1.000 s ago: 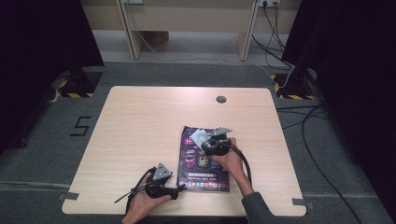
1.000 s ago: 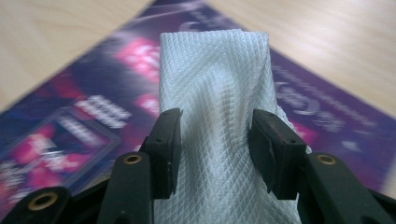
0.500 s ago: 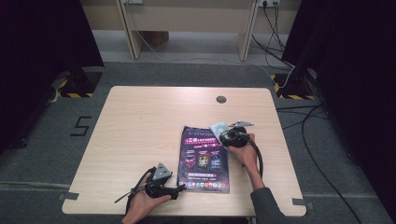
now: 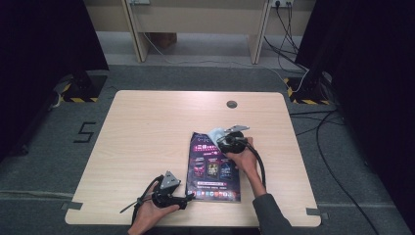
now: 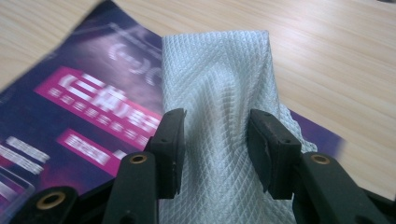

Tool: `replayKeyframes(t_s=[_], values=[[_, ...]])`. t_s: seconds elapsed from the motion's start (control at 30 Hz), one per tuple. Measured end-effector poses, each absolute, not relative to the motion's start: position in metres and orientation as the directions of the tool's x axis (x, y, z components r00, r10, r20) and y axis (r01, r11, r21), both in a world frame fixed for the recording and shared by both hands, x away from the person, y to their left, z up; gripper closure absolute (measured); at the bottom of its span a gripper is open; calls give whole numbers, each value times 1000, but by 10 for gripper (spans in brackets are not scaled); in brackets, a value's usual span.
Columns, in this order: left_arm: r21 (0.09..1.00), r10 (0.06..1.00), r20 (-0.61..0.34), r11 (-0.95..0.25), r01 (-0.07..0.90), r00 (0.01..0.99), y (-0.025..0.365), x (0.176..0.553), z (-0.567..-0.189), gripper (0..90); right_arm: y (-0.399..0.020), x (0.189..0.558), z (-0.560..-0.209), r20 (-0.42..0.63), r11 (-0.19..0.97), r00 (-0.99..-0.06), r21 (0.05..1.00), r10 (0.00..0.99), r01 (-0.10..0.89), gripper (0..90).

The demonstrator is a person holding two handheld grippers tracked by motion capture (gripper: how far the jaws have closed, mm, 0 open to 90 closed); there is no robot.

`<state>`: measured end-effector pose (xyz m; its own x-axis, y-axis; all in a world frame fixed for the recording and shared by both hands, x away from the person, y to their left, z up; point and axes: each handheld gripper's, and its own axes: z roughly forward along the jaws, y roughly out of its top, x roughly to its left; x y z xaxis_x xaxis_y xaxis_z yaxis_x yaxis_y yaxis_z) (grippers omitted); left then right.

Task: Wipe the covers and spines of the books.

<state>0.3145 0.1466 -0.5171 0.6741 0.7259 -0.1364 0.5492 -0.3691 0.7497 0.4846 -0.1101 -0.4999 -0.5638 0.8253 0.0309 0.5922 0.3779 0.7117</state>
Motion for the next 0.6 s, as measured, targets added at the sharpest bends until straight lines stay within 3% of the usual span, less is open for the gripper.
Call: replayKeyframes(t_s=[0.33, 0.6], values=[[750, 725, -137, -370, 549, 675, 147, 315, -517, 263, -54, 485, -499, 31, 455, -658, 698, 752, 553, 571], [753, 727, -141, -362, 550, 672, 146, 314, -517, 263, -55, 464, -500, 35, 495, -721, 705, 692, 508, 571]])
